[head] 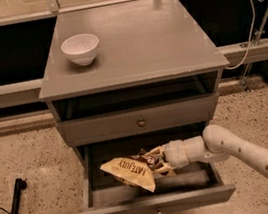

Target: Pick brown chip bag from middle drawer and place on counter

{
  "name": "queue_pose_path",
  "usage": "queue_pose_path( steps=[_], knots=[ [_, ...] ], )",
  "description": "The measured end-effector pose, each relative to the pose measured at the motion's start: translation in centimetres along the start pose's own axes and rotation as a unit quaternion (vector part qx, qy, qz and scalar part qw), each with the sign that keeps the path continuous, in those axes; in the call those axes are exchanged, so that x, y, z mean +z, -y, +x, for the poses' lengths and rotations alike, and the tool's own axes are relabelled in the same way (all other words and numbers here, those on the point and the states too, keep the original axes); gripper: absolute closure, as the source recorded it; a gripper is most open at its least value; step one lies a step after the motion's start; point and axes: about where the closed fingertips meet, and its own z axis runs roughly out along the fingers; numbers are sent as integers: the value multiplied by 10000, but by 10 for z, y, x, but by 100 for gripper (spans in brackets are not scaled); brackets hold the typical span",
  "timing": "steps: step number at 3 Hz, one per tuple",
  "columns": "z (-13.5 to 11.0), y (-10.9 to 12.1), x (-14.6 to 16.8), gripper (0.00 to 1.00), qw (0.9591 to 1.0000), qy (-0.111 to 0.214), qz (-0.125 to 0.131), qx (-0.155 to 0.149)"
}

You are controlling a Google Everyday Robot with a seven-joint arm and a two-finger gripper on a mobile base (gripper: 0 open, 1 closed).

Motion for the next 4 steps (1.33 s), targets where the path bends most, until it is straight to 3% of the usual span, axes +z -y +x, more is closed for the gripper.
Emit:
queue_pose_path(
  steps=[1,2,3,4],
  knots=[
    [-86,9,-39,92,9931,793,225,-840],
    [-141,13,-64,92,9850,905,309,-1434],
    [-198,24,-91,92,9741,727,481,-2085],
    [-244,39,-122,93,9659,206,731,-2476]
  ],
)
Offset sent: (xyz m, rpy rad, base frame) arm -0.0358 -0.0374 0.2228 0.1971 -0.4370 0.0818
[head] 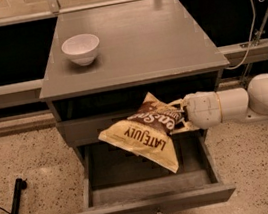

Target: Pick brown chip bag from middle drawer and place on counter

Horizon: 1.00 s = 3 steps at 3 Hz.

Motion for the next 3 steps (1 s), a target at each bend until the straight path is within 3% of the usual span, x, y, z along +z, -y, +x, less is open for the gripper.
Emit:
queue_pose_path(
  steps=[1,3],
  knots=[
    [-30,48,-35,100,9969,-717,177,-269],
    [-49,105,-54,100,9890,-1320,421,-522]
  ],
)
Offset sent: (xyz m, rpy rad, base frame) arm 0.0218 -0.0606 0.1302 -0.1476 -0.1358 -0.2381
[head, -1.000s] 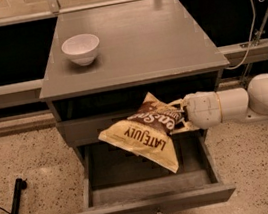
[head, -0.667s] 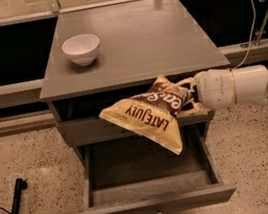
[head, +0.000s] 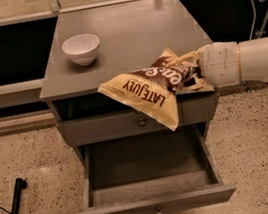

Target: Pick brown chip bag from middle drawer and place on counter

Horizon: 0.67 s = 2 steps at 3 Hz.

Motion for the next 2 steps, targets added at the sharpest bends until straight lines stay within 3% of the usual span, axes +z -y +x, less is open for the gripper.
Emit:
queue_pose_path(
  steps=[1,2],
  knots=[
    [19,36,21,100,9987,-496,104,-33],
    [38,71,53,100,9947,-1010,153,-91]
  ],
)
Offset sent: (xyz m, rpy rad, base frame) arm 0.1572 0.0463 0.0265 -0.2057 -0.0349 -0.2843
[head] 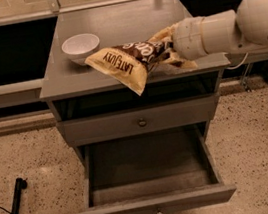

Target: Pick brown chip bag from middle drawer and place on counter

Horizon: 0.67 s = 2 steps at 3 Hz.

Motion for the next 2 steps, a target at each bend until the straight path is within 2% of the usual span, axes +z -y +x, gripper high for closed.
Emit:
queue_pose_path(
  steps=[1,2],
  knots=[
    [25,38,47,97,9987,-501,-46,68],
    [56,60,61,76,9970,-708,41,321]
  ],
)
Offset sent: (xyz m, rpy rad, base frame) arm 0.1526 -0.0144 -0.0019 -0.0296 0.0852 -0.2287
